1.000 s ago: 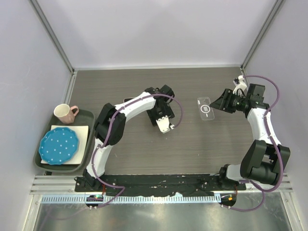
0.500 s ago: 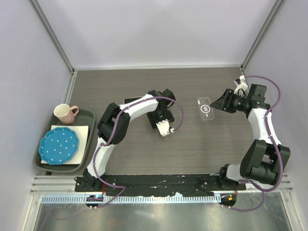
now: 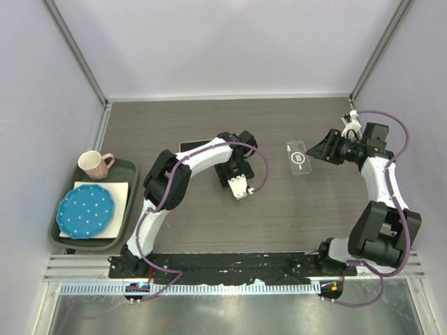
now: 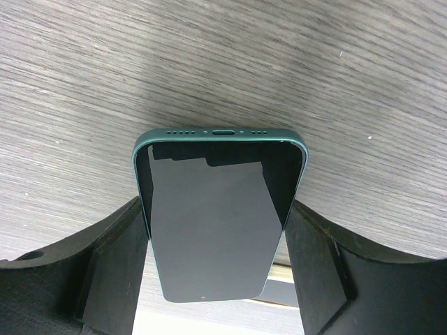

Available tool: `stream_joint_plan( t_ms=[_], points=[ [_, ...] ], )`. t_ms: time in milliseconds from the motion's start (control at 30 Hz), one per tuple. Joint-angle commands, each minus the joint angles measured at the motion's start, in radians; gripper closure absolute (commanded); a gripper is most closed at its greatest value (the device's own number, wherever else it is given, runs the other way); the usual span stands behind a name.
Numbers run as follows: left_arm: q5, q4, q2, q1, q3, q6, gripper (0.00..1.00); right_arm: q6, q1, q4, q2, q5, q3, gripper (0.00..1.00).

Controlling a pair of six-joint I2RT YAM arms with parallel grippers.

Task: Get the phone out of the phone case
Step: Place the phone at the center of the board.

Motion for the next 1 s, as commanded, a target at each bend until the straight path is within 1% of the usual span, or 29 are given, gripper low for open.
stream_joint_plan(
  t_ms=[0,33,100,167,267,300,400,500,567,633,833,867,933,967],
  points=[
    [0.052,0.040,0.014,-0.017,0.017,0.636,0.74,0.009,-0.007,0.018,-0.003,-0.025,0.006,0.48],
    [0.057,0.051,0.009,-0.018,0.004,0.636,0.64,0.010,-0.007,0.018,-0.003,-0.028,0.006,0.48],
    [0.066,0.072,0.006,-0.018,-0.002,0.636,0.53,0.012,-0.009,0.018,-0.001,-0.030,0.004,0.48],
    [0.077,0.088,0.003,-0.020,-0.012,0.630,0.48,0.012,-0.009,0.018,0.000,-0.030,0.006,0.48],
    [0.080,0.138,-0.008,-0.020,-0.030,0.599,0.46,0.012,-0.013,0.018,0.000,-0.033,0.004,0.48],
    [0.080,0.154,-0.011,-0.020,-0.033,0.587,0.43,0.014,-0.014,0.018,0.002,-0.035,0.004,0.48],
    [0.079,0.172,-0.023,-0.018,-0.050,0.561,0.39,0.018,-0.018,0.018,0.003,-0.033,0.004,0.48],
    [0.080,0.181,-0.031,-0.018,-0.065,0.564,0.34,0.020,-0.024,0.018,0.003,-0.038,0.004,0.48],
    [0.086,0.184,-0.029,-0.018,-0.065,0.575,0.33,0.021,-0.029,0.018,0.002,-0.036,0.004,0.48],
    [0.091,0.189,-0.028,-0.021,-0.064,0.579,0.29,0.021,-0.032,0.018,-0.001,-0.038,0.003,0.48],
    [0.085,0.183,-0.020,-0.027,-0.055,0.590,0.28,0.024,-0.041,0.016,0.002,-0.045,0.003,0.47],
    [0.085,0.180,-0.020,-0.027,-0.055,0.592,0.21,0.026,-0.041,0.018,0.000,-0.047,0.003,0.48],
    [0.080,0.161,-0.014,-0.029,-0.039,0.596,0.20,0.024,-0.041,0.019,0.002,-0.047,0.003,0.47],
    [0.076,0.140,-0.011,-0.030,-0.035,0.602,0.11,0.024,-0.041,0.018,0.002,-0.048,0.003,0.48]
  ],
)
